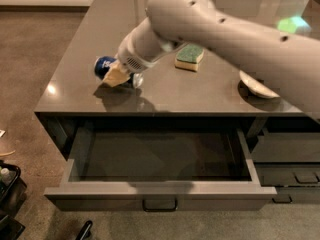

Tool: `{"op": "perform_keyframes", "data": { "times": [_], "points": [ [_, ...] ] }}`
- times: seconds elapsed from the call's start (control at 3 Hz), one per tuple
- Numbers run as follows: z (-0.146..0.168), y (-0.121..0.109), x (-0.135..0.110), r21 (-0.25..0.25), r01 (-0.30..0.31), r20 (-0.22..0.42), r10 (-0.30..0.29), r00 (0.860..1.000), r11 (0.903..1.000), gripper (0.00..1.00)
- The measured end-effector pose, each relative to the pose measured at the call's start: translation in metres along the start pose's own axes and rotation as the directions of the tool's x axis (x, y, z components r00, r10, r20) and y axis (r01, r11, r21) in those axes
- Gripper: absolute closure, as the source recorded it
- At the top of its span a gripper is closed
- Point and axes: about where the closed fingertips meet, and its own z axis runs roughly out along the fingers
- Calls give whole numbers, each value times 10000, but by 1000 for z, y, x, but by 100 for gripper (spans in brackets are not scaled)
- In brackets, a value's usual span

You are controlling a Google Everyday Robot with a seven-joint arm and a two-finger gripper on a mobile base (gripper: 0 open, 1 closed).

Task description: Place pepsi can into top drawer

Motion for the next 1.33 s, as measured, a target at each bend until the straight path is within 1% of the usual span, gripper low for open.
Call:
{"op": "perform_keyframes", "data": {
  "times": [0.33,0.67,1.0,1.33],
  "points": [
    [-61,21,11,213,-242,-33,243,9997,9995,100],
    [-104,53,42,297,-969,-20,970,9953,9949,100],
    [-123,79,83,294,-1806,210,1801,9834,9831,100],
    [-117,96,128,247,-2790,571,2773,9591,9600,100]
  ]
}}
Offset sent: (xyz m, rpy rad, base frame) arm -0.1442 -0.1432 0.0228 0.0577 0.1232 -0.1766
